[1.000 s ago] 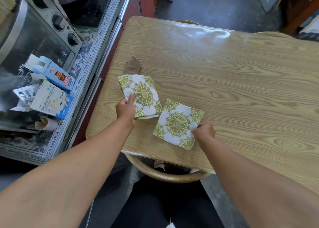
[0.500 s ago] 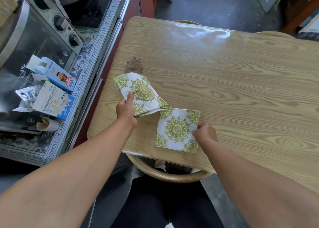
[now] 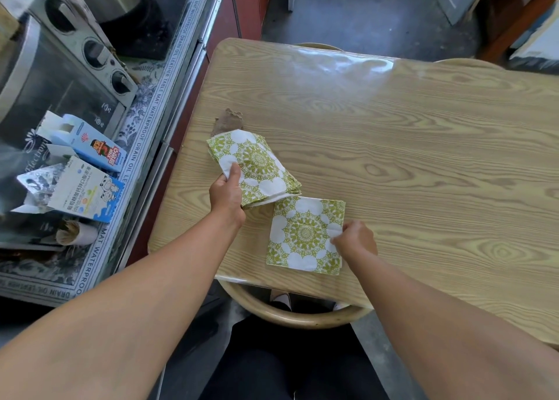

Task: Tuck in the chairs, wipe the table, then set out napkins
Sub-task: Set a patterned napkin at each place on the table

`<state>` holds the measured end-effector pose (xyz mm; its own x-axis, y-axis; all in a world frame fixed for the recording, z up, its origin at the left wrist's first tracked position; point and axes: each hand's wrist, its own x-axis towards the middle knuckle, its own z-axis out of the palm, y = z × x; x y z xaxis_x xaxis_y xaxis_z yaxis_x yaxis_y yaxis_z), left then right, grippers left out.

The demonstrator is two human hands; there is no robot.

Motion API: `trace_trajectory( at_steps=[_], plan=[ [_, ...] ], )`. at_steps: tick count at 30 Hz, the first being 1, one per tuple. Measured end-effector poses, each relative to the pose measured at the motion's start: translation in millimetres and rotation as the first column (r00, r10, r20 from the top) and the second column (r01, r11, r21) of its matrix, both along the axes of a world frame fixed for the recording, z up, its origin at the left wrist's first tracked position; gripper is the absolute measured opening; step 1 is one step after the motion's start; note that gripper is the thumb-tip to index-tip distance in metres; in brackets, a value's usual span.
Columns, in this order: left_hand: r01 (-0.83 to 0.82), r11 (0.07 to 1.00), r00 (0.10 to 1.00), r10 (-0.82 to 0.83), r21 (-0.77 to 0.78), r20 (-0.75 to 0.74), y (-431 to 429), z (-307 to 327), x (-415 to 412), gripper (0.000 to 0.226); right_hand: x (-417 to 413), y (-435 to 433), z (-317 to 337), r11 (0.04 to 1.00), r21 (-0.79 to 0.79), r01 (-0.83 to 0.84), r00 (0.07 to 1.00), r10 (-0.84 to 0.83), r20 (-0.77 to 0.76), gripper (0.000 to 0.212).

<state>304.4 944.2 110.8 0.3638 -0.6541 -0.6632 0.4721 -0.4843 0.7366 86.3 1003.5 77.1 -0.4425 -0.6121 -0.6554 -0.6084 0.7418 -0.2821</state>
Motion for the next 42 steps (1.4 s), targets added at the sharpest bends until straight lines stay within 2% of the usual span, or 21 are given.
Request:
trace_trajectory(
  at_steps=[4, 6, 10, 13, 18, 20, 23, 25, 27, 29, 31, 33, 35, 37, 38, 39, 41, 42],
  plan=[
    [0.012, 1.0, 1.0, -0.012, 0.005, 0.003, -1, -1, -2, 0.016, -1, -1, -4, 1.0, 0.021, -0.016, 0.999, 0.017, -0.037, 0.011],
    [0.012, 1.0, 1.0, -0.012, -0.001, -0.002, -1, -1, -3, 0.015, 0, -2, -5, 0.999, 0.036, -0.019, 0.998, 0.022, -0.066, 0.019],
    [0.02, 1.0, 1.0, -0.02, -0.005, 0.006, -1, 0, -7, 0.015, 1, 0, 1, 0.989, 0.098, -0.107, 0.98, 0.122, -0.157, 0.054],
    [0.043, 0.999, 0.999, -0.043, -0.01, -0.011, -1, 3, -13, 0.015, 1, -1, 4, 0.979, 0.126, -0.16, 0.965, 0.182, -0.189, 0.049],
    [0.085, 0.996, 0.996, -0.085, -0.004, -0.01, -1, 5, -24, 0.015, -6, -1, 7, 0.976, 0.138, -0.17, 0.973, 0.188, -0.13, 0.018],
    [0.112, 0.994, 0.994, -0.112, -0.002, -0.018, -2, 9, -33, 0.015, -14, -3, 9, 0.991, 0.055, -0.121, 0.989, 0.125, -0.078, 0.018],
    [0.174, 0.985, 0.984, -0.174, 0.007, -0.039, -3, 14, -48, 0.016, -25, -9, 17, 0.991, -0.123, 0.053, 0.993, -0.04, 0.109, 0.031],
    [0.237, 0.971, 0.969, -0.236, 0.017, -0.068, -3, 17, -59, 0.021, -32, -13, 23, 0.951, -0.166, 0.262, 0.929, -0.202, 0.311, 0.049],
    [0.305, 0.952, 0.947, -0.301, 0.023, -0.115, -2, 23, -73, 0.033, -39, -18, 32, 0.87, -0.053, 0.49, 0.754, -0.392, 0.527, 0.056],
    [0.37, 0.929, 0.921, -0.362, 0.032, -0.141, -1, 26, -87, 0.043, -52, -20, 38, 0.793, 0.056, 0.607, 0.578, -0.489, 0.653, 0.057],
    [0.434, 0.899, 0.897, -0.426, 0.051, -0.122, 2, 28, -99, 0.06, -67, -20, 38, 0.744, 0.112, 0.659, 0.478, -0.529, 0.701, 0.056],
    [0.494, 0.868, 0.869, -0.49, 0.059, -0.072, 5, 21, -109, 0.083, -79, -18, 38, 0.729, 0.127, 0.673, 0.431, -0.526, 0.733, 0.055],
    [0.527, 0.848, 0.85, -0.526, 0.062, -0.034, 6, 4, -117, 0.09, -90, -14, 41, 0.74, 0.105, 0.665, 0.425, -0.49, 0.761, 0.057],
    [0.533, 0.842, 0.846, -0.534, 0.083, -0.014, 9, -3, -126, 0.103, -103, -9, 40, 0.741, 0.07, 0.668, 0.456, -0.482, 0.748, 0.079],
    [0.541, 0.836, 0.84, -0.543, 0.095, -0.004, 12, 2, -132, 0.101, -110, -7, 40, 0.742, 0.047, 0.668, 0.479, -0.478, 0.736, 0.082],
    [0.548, 0.83, 0.834, -0.552, 0.099, 0.017, 17, 8, -144, 0.085, -120, -4, 42, 0.746, 0.028, 0.665, 0.492, -0.466, 0.735, 0.075],
    [0.564, 0.817, 0.819, -0.572, 0.12, 0.041, 27, 17, -165, 0.041, -138, 2, 45, 0.756, 0.014, 0.654, 0.516, -0.46, 0.722, 0.05],
    [0.568, 0.814, 0.818, -0.575, 0.126, 0.028, 31, 18, -175, 0.034, -147, 5, 46, 0.759, 0.016, 0.651, 0.522, -0.463, 0.716, 0.04]
  ],
)
